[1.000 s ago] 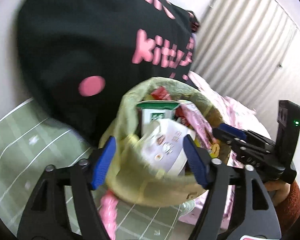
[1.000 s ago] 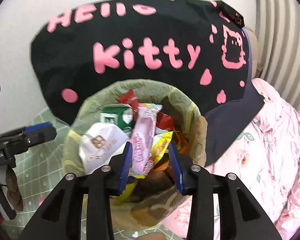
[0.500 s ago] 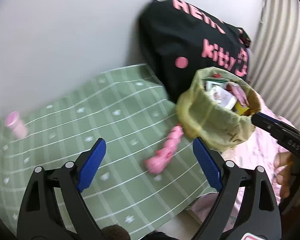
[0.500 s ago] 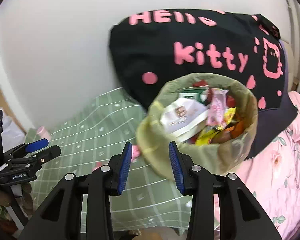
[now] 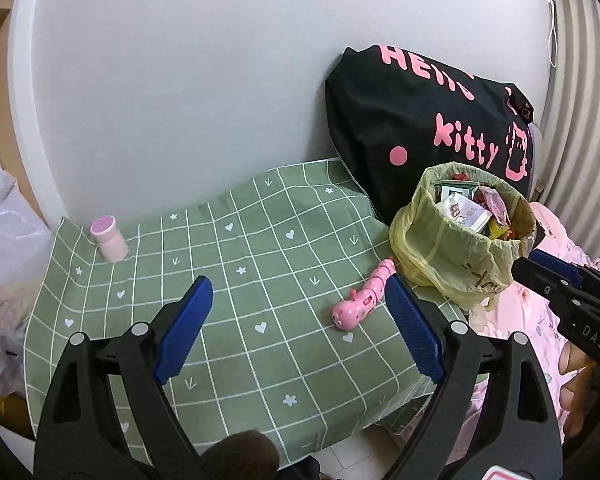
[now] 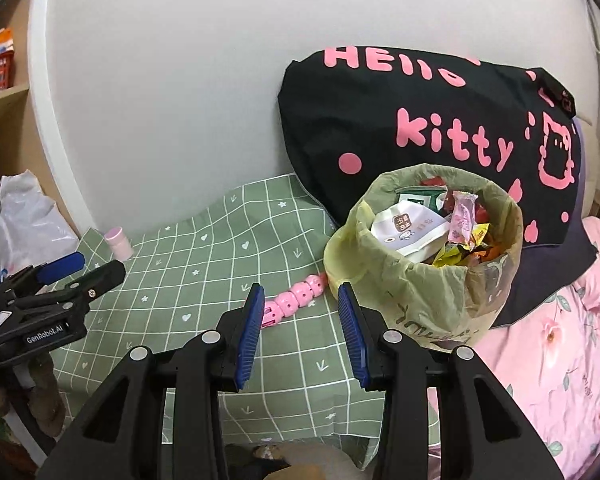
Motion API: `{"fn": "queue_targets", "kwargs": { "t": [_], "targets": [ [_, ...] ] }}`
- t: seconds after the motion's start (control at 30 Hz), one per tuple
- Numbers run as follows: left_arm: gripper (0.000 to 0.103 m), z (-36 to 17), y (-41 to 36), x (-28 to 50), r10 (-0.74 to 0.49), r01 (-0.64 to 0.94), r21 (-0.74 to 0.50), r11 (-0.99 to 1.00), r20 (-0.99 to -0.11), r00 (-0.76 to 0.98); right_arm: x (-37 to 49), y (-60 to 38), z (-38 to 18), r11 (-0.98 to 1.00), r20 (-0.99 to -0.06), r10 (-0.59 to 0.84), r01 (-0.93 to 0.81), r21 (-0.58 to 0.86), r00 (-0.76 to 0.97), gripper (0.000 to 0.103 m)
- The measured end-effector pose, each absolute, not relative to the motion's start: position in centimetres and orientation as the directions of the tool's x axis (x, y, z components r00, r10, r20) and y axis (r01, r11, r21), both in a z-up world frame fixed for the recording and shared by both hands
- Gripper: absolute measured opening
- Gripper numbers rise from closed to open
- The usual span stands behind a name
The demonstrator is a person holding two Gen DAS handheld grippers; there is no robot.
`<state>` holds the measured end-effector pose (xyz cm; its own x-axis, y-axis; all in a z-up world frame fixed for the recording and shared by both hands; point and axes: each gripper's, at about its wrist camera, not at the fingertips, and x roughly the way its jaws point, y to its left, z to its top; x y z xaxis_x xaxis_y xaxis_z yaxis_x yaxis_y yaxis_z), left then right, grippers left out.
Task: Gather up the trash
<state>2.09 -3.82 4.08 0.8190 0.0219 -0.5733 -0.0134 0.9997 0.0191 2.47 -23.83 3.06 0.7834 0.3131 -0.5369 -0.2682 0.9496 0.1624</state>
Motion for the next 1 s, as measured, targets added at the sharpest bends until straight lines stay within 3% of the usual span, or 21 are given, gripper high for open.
{"fn": "queue_targets", "kwargs": {
  "t": [1.0],
  "targets": [
    [0.084, 4.4, -3.9, 1.3, 0.02, -0.009, 0.021, 1.0, -0.572, 0.82, 1.9, -22.4, 3.8, 0.945, -0.509, 0.323, -0.295, 0.139, 0.798, 0.036]
  ]
}}
